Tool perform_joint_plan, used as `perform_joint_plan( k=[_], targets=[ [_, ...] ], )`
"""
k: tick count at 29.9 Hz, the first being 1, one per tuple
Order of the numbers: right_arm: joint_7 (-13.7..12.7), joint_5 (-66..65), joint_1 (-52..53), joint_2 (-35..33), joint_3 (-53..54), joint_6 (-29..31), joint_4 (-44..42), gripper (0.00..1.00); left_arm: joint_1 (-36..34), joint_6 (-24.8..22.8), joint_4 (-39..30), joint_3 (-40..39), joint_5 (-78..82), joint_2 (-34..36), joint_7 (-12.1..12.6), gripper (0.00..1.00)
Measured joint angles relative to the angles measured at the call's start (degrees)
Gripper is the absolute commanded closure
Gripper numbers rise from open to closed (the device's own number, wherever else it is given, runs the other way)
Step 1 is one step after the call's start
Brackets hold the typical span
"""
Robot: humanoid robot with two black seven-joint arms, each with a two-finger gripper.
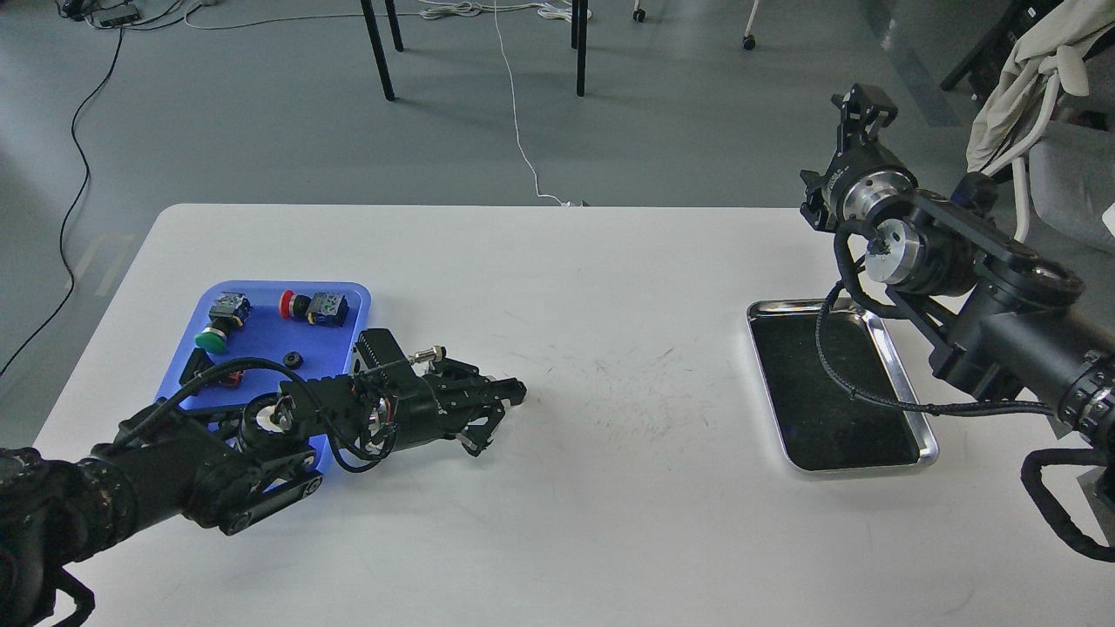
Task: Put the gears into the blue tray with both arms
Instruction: 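Carry the black gear with the left gripper over the blue tray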
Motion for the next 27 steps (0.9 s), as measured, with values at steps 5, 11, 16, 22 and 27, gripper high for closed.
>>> perform_joint_plan(
  k=[5,11,16,22,27],
  targets=[
    [0.02,0.0,0.0,-0.03,-0.21,0.0,0.0,0.03,-0.1,-0.04,-0.49,-0.16,-0.05,1.05,0.06,0.89],
    [0.02,0.0,-0.39,0.0,-0.24,0.0,0.0,0.03,-1.67,-0.32,-2.37,-0.73,-0.3,4.52,0.08,0.89],
    [0.02,0.0,-0.42,0.01,-0.43,0.0,0.43,0.03,-5.2,-1.73,-5.63,-0.96,-2.35,9.88,0.05,0.89],
    [0.03,-0.01,-0.58,-0.02,-0.59,0.0,0.74,0.03,-8.4,-2.32,-7.11,-0.83,-3.41,17.69,0.05,0.89],
    [0.03,-0.36,-1.1,-0.07,-0.63,0.04,0.91,0.03,-8.49,-2.43,-8.21,-0.82,-4.74,24.26,0.04,0.89]
  ],
)
